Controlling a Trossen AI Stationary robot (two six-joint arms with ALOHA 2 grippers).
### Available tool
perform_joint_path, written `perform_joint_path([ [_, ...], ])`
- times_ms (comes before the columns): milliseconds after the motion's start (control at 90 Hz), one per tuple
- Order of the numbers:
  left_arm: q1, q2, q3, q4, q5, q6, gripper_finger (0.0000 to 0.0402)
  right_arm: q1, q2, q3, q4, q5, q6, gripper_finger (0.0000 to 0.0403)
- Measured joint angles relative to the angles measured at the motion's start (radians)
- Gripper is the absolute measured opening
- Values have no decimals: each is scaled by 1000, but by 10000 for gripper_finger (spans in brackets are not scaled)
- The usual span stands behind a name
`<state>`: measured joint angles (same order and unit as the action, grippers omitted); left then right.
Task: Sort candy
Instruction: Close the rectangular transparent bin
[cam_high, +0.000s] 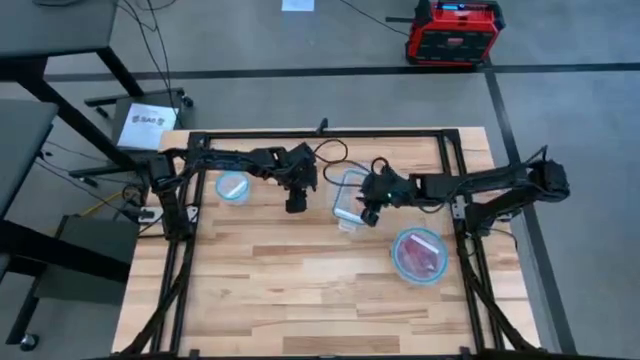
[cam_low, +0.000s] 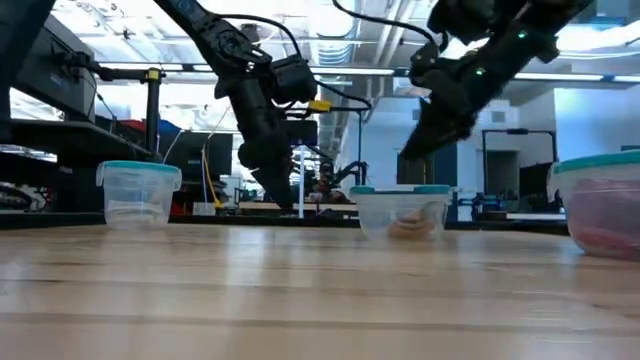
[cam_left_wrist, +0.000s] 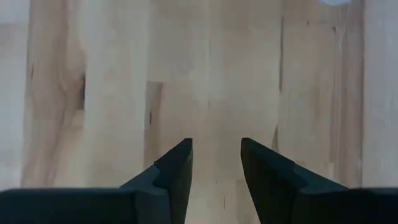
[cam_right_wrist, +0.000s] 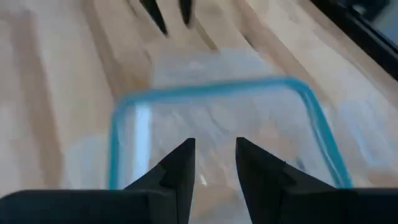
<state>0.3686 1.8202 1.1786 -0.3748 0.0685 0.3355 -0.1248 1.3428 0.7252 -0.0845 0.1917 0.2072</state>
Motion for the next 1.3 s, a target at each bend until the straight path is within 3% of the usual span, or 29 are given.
perform_joint_path([
  [100,3,0,0,22,41,-1,123,-37,5,-55,124,-89,-6,102],
  [367,-13,-26,-26,41,122,-48,123,-78,-10,-121,160,-103,3,102],
  [756,-71,-395,-435,554,130,-270,123,-167,-117,-120,139,-124,-28,102],
  [911,-127,-433,-463,644,127,-306,123,-234,-171,-120,40,-113,-26,102],
  [1133,-191,-385,-465,752,127,-308,123,-358,-267,-72,-235,-21,-30,102],
  [1300,-230,-341,-463,774,127,-314,123,-463,-274,-64,-365,-26,-15,102],
])
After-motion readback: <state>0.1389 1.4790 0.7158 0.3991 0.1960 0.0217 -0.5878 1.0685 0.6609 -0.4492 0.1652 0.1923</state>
